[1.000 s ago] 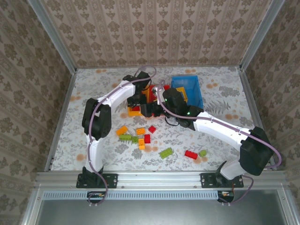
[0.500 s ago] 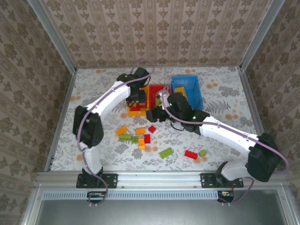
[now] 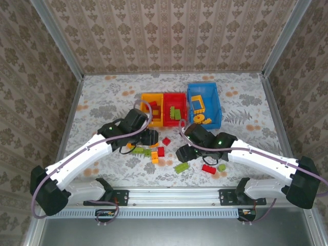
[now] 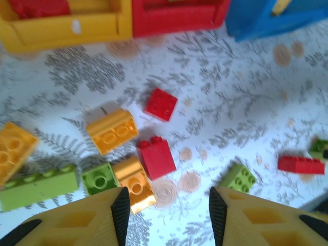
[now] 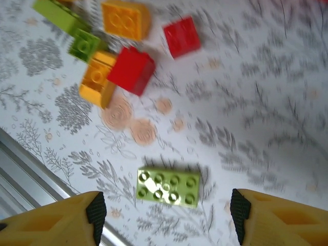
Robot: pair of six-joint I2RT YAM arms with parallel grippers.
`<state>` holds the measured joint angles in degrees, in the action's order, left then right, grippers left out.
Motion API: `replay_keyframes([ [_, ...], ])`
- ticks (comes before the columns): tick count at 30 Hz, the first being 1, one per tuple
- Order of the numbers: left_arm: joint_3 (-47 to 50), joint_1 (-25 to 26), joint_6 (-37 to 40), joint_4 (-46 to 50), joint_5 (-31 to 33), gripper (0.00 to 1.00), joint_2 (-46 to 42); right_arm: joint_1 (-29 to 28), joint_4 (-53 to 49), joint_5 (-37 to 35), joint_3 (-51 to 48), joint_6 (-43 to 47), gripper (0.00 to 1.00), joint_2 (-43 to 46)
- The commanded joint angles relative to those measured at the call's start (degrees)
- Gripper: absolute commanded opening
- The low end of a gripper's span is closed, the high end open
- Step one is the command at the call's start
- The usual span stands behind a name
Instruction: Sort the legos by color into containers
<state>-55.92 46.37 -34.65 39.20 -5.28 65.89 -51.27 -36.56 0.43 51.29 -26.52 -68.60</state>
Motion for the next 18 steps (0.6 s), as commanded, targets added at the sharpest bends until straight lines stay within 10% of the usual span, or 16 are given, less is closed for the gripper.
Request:
replay_keyframes([
  [1,1.7,2.8,2.5,-4.0,-3.3,0.47,-1.9,-0.3,-4.2,1.1,-1.3,-12.0,0.65,0.6],
  [18,5.9,7.9,11.3,-0.9,-4.1,0.54,-13.5,-4.5,4.8,-1.0,-2.2,-64.5,0.7,-14.2],
])
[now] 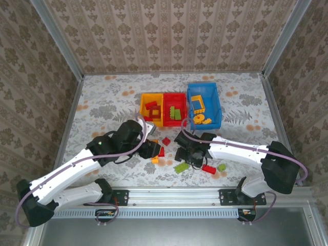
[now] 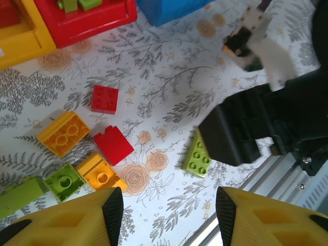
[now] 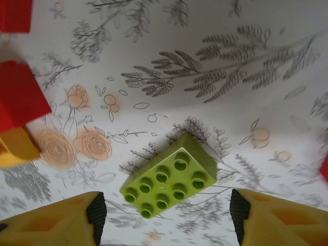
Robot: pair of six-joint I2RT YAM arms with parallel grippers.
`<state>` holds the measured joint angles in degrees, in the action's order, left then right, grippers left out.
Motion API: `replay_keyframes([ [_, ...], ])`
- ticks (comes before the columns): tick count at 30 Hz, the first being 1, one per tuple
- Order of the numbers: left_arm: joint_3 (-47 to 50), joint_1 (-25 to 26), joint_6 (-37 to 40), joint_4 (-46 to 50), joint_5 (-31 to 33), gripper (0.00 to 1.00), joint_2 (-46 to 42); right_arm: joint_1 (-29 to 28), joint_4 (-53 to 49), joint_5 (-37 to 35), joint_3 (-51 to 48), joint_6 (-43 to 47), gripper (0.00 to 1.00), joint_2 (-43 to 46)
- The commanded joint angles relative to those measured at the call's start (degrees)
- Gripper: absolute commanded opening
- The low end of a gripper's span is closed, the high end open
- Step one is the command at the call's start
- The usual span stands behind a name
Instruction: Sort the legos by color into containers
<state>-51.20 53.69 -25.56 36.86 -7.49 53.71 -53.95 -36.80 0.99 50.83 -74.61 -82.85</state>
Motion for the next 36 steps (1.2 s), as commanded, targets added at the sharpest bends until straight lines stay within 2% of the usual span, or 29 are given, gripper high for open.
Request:
replay_keyframes([
  [1,1.3,0.6,2.4,1.6,-2.4,0.54,-2.1,-2.5,4.7,-2.5,-1.2,-19.1,0.71,-0.9],
  [6,1.7,0.7,3.2,2.6,-3.4,0.55,-4.9,-4.1,7.5,-4.8,-1.1,-26.5,0.73,-4.3],
  [10,1.8,0.8,3.4,2.7,-3.9,0.56,-6.0,-4.2,8.5,-3.4,-1.2,-30.2,0.71,-6.9],
  [18,1.0,0.8,4.0,3.0,-4.0,0.56,-6.3,-4.9,4.8,-3.0,-0.6,-33.2,0.66,-8.1],
  [31,0.7,0.7,3.1,1.2,-4.0,0.55,-4.9,-4.5,-1.2,-6.7,0.5,-32.4,0.68,0.0],
  [36,1.0,0.8,2.7,0.4,-4.5,0.56,-5.0,-5.0,2.1,-5.3,-1.7,-34.6,0.7,-0.5],
])
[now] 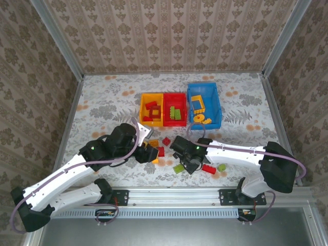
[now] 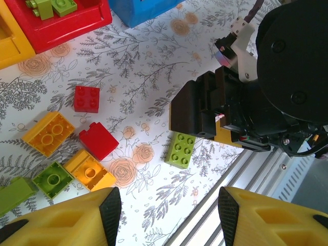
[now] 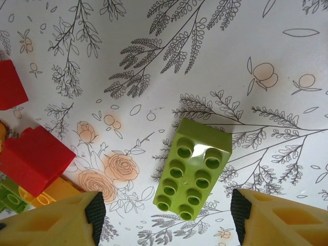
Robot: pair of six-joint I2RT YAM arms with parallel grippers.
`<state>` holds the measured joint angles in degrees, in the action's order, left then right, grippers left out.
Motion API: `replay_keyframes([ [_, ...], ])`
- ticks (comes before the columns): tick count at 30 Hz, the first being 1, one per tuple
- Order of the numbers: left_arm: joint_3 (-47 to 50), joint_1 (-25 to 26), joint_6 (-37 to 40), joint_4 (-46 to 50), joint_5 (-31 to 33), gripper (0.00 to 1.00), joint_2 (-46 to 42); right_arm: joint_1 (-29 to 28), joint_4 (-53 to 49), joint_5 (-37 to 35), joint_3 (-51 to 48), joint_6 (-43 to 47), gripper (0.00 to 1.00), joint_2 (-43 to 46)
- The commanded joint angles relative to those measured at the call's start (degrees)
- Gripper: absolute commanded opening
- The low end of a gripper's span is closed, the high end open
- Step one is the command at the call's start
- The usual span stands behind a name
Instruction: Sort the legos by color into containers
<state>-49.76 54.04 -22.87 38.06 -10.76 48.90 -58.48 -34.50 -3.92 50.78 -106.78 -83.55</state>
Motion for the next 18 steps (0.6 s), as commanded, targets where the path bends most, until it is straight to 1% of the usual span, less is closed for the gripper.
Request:
replay_keyframes([
  [1,-0.3,0.5,-0.1,-0.8,-1.5,0.56,-0.3,-0.6,1.0,-0.2,-2.0,-2.8,0.71,-0.5],
  [6,0.7,0.6,-0.8,-0.8,-3.7,0.57,-2.0,-0.7,4.2,0.0,-0.7,-3.2,0.71,-5.0],
  [10,1.1,0.7,-1.3,-0.5,-5.3,0.57,-2.8,-0.8,7.6,1.4,-1.3,-4.2,0.67,-7.8],
  [12,1.1,0.7,-1.3,-0.2,-5.2,0.56,-3.0,-0.7,7.9,1.4,-1.3,-4.7,0.64,-8.5],
  [14,1.2,0.6,-1.1,-0.1,-5.2,0.56,-3.1,-0.7,8.5,1.2,-1.6,-5.0,0.58,-8.9],
  [18,1.4,0.7,-1.0,-0.4,-5.2,0.55,-2.9,-0.7,9.5,2.0,-1.7,-5.4,0.49,-10.3],
])
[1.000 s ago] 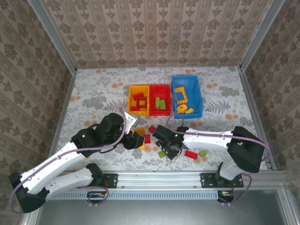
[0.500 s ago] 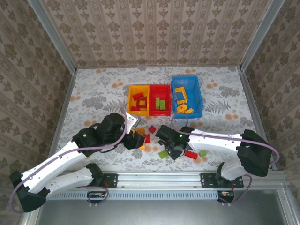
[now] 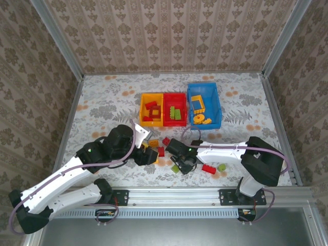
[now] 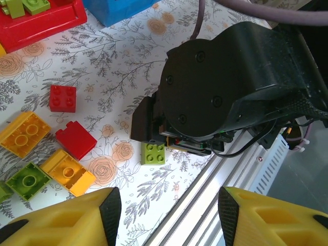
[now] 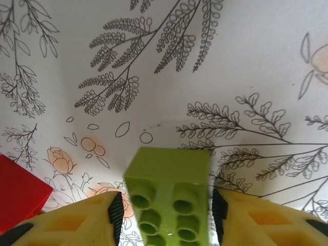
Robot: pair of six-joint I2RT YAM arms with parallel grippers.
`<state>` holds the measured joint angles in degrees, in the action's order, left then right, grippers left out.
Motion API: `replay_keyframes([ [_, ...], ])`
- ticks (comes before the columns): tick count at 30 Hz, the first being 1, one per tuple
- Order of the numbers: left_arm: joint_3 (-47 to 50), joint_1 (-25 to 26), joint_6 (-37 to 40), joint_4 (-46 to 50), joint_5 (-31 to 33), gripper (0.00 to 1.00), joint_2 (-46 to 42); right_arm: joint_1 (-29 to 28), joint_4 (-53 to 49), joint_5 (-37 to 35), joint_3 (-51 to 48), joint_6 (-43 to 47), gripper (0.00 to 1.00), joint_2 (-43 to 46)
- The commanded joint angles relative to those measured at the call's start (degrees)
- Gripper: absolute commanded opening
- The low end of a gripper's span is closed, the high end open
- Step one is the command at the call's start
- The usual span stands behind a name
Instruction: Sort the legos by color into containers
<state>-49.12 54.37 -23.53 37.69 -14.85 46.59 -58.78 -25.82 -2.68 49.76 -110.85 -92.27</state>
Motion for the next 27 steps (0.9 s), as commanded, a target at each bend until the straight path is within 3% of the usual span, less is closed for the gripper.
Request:
replay_keyframes([
  [1,0.8,0.3,-0.4,-0.2,-1.1,0.55,-0.5,-0.4,1.0,0.8,-0.6,-1.2,0.45,-1.8],
  [9,0.0,0.1,-1.0,0.0,2.7,0.53,-0.2,1.5,-1.8,-0.1,1.7,5.0,0.23,-1.3],
  [15,-4.2,-3.9,-1.7,-1.3,5.4,0.52,1.2,5.7,-17.5,-9.7,18.5,27.6,0.18,-1.1],
  [21,-11.3,-11.1,-1.4,-3.4,4.9,0.52,7.5,11.8,-26.3,-16.3,37.8,51.7,0.17,-8.9],
  [27,-16.7,-13.7,-1.7,-7.8,5.7,0.53,15.3,19.7,-22.6,-13.4,49.1,67.5,0.17,-18.2],
])
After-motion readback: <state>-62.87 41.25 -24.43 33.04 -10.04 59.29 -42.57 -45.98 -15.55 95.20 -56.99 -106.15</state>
